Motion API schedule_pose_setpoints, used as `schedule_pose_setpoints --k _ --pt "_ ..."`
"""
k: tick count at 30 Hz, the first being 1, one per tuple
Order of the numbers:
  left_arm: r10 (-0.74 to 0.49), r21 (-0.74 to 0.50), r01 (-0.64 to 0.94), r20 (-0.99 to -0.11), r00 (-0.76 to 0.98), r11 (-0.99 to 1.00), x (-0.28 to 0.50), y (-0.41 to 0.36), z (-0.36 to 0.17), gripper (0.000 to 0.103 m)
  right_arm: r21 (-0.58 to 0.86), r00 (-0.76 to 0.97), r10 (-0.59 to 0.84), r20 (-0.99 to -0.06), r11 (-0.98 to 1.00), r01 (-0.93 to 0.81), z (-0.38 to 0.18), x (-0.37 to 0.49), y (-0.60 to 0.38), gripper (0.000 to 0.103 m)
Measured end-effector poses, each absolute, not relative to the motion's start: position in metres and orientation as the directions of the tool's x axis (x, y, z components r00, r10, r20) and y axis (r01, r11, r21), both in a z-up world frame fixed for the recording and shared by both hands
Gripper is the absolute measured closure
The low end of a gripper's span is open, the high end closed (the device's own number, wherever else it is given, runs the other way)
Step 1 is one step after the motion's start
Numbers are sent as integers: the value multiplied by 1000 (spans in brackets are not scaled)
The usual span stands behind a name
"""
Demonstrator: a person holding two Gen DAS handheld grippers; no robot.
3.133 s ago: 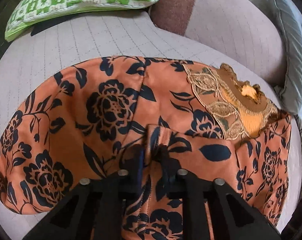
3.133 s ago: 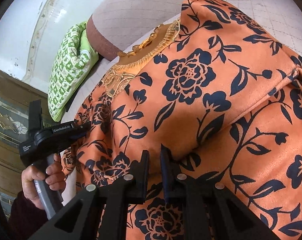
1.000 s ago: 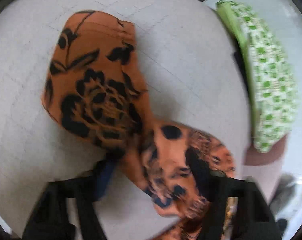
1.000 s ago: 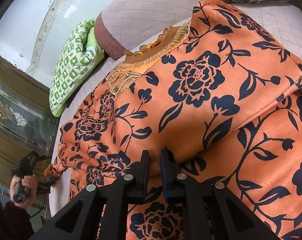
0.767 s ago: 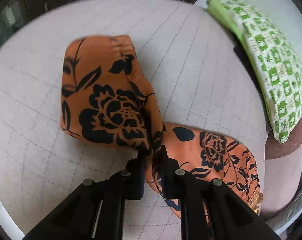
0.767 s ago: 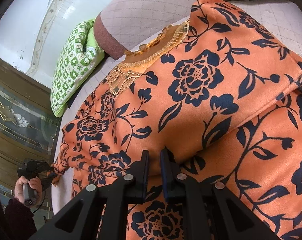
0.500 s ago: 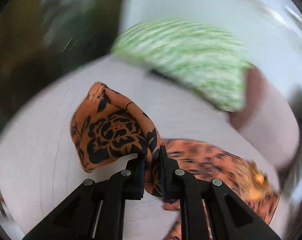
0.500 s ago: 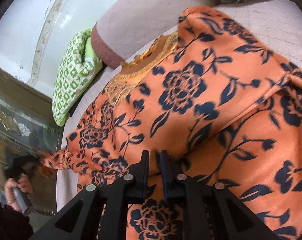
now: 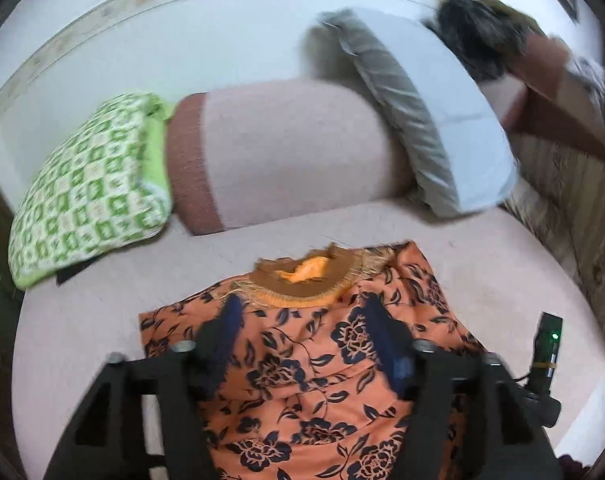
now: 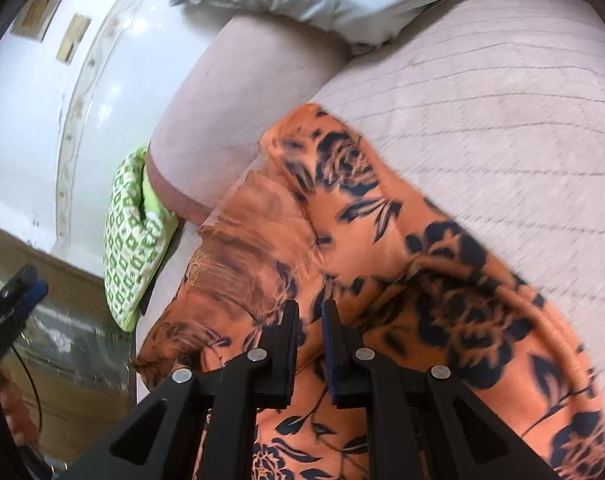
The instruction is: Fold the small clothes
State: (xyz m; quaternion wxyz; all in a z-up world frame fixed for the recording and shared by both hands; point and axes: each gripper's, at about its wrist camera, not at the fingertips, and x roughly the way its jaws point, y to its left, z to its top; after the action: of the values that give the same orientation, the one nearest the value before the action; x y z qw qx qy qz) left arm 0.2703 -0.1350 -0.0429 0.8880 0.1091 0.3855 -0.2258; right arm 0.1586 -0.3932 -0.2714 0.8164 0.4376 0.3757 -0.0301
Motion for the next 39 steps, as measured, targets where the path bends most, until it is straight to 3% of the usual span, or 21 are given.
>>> schedule_pose_setpoints --k 4,11,20,24,26,27,28,29,32,36,38,39 --pt "-225 11 367 -772 594 930 287 -90 -69 33 685 702 301 -645 634 358 -268 162 -401 89" --pt "-122 -57 143 -855 503 988 326 -9 -142 33 781 727 411 -550 560 275 -266 182 -414 89" --pt "-209 -244 -35 -891 404 969 371 43 -190 33 738 683 417 -600 617 272 -281 250 -411 89" --pt "-322 -355 -28 -875 360 934 380 35 -207 31 672 650 390 -653 693 260 -287 265 -404 89" --pt "-327 -337 26 -889 322 941 376 23 -218 31 684 654 396 -645 681 263 -293 267 -406 88" --pt "-303 -301 57 -894 329 952 372 17 -221 33 700 658 406 -634 662 267 -296 268 -408 88" --pt "-248 -227 100 -903 351 969 367 10 -224 46 710 657 415 -629 651 268 -298 269 -409 88" --pt "-196 -155 141 -914 354 978 363 3 -228 66 717 658 423 -623 645 264 -298 269 -409 88" --pt "-180 -127 170 -920 348 977 357 0 -234 78 732 664 437 -607 633 252 -297 268 -408 87" --pt "-224 -144 229 -896 382 963 344 -3 -219 80 748 676 452 -582 623 228 -286 264 -412 85" --pt "-223 -131 256 -901 372 958 339 -4 -217 80 738 679 437 -591 633 235 -283 264 -414 67" --pt "-219 -127 258 -904 367 958 338 -3 -217 79 738 671 442 -596 629 242 -284 264 -414 43"
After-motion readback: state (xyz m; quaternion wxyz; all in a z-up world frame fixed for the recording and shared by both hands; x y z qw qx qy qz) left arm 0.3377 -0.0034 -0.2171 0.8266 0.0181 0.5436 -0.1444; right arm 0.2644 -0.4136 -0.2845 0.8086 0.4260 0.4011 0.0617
